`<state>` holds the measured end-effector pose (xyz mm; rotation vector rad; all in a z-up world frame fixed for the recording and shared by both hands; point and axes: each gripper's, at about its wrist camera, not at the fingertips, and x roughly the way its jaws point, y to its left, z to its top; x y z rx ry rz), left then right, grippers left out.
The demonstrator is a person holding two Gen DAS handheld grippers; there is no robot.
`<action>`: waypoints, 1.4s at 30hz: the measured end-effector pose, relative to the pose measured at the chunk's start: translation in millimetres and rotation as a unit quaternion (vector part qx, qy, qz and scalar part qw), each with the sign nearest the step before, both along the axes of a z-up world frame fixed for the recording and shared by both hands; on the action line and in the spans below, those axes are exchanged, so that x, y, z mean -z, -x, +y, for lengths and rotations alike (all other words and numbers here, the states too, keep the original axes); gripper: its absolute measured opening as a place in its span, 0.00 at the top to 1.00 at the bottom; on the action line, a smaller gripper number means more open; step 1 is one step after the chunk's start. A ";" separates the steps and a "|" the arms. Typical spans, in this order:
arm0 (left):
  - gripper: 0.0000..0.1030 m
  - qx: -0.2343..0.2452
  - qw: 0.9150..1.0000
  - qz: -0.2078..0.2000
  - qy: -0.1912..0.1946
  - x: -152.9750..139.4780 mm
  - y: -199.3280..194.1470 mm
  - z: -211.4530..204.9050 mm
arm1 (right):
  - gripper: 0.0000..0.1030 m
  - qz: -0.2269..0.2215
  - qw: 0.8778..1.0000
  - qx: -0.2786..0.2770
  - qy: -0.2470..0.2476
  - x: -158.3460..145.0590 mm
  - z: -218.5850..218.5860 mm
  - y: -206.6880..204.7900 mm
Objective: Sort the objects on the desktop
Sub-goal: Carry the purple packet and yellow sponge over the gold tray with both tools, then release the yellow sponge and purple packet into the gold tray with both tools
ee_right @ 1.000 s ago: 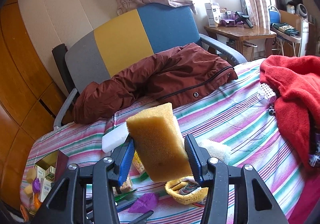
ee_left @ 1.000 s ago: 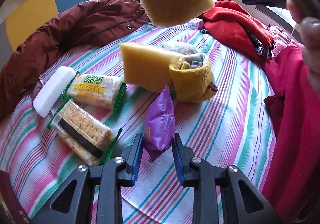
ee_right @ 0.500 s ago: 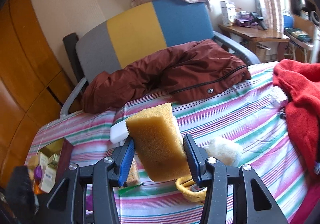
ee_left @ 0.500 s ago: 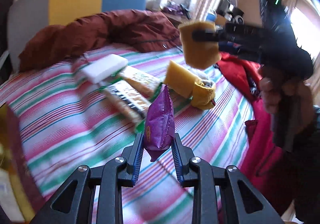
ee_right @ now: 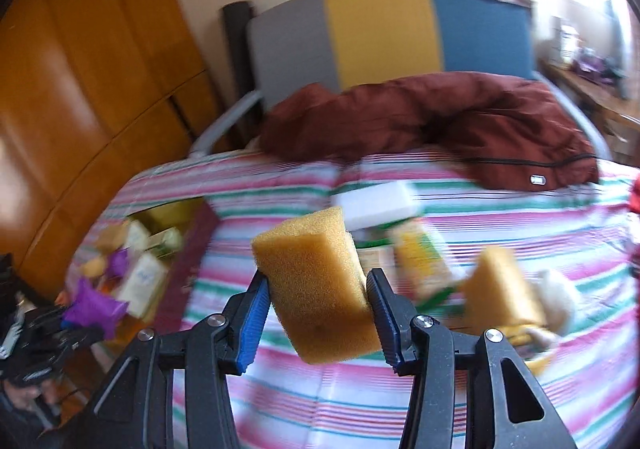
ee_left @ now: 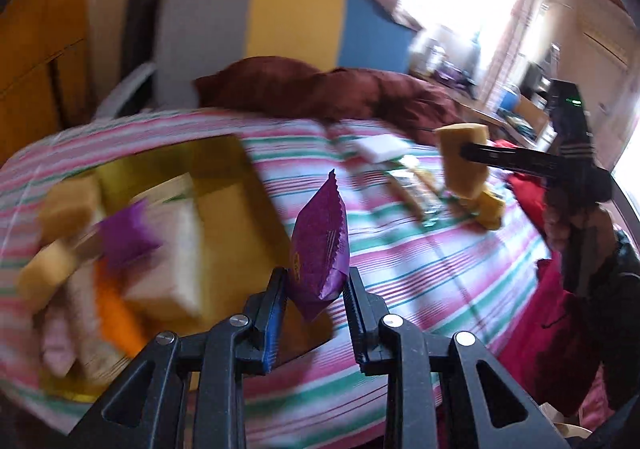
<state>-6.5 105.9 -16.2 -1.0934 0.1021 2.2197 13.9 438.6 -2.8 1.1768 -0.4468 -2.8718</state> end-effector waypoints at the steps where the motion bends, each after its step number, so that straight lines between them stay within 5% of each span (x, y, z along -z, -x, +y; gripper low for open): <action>1: 0.73 -0.011 1.000 0.000 0.004 2.6 1.1 -7.4 | 0.52 0.001 1.000 -0.018 0.005 -1.3 -15.0 3.7; 14: 0.73 -0.089 0.996 -0.016 0.001 36.4 13.9 -71.2 | 0.52 -0.025 0.974 -0.224 0.023 11.9 -214.4 60.0; 25: 0.72 -0.102 0.994 -0.036 -0.012 50.7 18.6 -87.4 | 0.50 -0.107 0.963 -0.247 -0.009 67.1 -252.6 79.0; 31: 0.63 -0.110 0.993 -0.038 -0.028 42.0 18.6 -94.2 | 0.25 -0.112 0.962 -0.250 0.006 67.1 -254.3 74.5; 42: 0.61 -0.111 0.993 -0.025 -0.029 31.2 14.7 -96.3 | 0.18 -0.080 0.971 -0.224 0.014 46.6 -242.2 49.8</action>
